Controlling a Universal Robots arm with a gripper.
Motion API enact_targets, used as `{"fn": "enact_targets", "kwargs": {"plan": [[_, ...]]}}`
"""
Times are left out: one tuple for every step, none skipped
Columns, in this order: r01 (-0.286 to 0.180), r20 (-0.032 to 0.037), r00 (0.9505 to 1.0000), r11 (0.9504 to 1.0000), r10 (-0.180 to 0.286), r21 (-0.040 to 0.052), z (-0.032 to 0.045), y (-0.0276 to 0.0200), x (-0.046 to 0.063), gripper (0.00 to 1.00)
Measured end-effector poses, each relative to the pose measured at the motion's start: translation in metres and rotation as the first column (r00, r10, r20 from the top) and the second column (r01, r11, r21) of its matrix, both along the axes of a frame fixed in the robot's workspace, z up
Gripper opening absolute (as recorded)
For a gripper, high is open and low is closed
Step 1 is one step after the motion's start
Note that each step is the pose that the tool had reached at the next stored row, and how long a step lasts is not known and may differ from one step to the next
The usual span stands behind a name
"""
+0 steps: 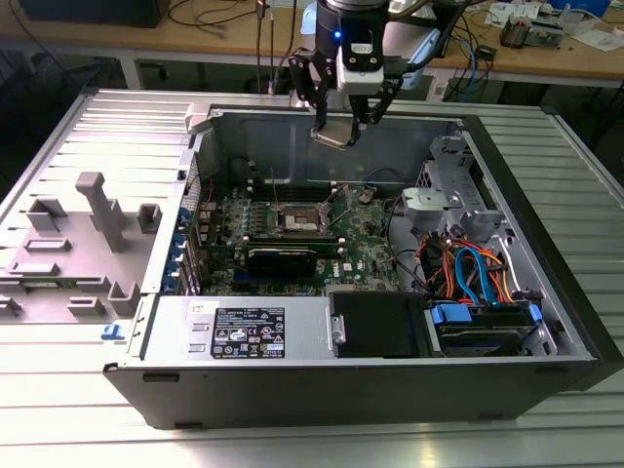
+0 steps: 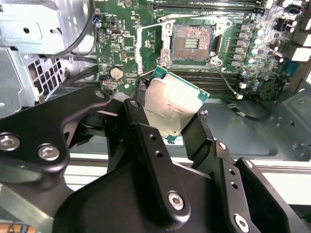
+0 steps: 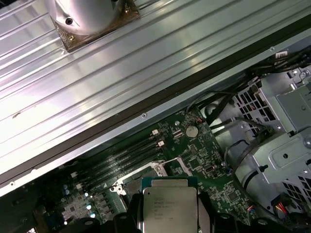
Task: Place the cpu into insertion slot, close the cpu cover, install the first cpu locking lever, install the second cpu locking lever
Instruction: 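Place the cpu into insertion slot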
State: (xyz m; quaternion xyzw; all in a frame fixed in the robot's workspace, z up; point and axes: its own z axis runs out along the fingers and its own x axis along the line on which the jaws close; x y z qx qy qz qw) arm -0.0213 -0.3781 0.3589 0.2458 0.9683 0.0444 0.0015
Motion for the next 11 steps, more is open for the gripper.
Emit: {"fn": "enact_targets", "kwargs": {"plan": [[0.011, 0.0000, 0.9999, 0.9999, -0.011, 0.0001, -0.0001, 0.0000, 0.0000, 0.55], [0.019, 0.0000, 0.9998, 0.9998, -0.019, 0.0001, -0.0001, 0.0000, 0.0000, 0.55], [0.026, 0.0000, 0.9997, 0.9997, -0.026, 0.0001, -0.0001, 0.0000, 0.0000, 0.55], [0.032, -0.0001, 0.9995, 0.9995, -0.032, 0.0001, -0.0001, 0.0000, 0.0000, 0.55], [0.035, 0.0000, 0.9994, 0.9994, -0.035, 0.0001, -0.0001, 0.0000, 0.0000, 0.55], [0.035, 0.0000, 0.9994, 0.9994, -0.035, 0.0000, -0.0001, 0.0000, 0.0000, 0.55], [0.036, 0.0001, 0.9994, 0.9994, -0.036, 0.0001, -0.0001, 0.0000, 0.0000, 0.55], [0.036, 0.0000, 0.9994, 0.9994, -0.036, 0.0001, -0.0002, 0.0000, 0.0000, 0.55], [0.036, 0.0000, 0.9994, 0.9994, -0.036, 0.0001, -0.0002, 0.0000, 0.0000, 0.55], [0.036, 0.0000, 0.9994, 0.9994, -0.036, 0.0000, -0.0001, 0.0000, 0.0000, 0.55], [0.036, 0.0000, 0.9994, 0.9994, -0.036, 0.0001, -0.0001, 0.0000, 0.0000, 0.55]]}}
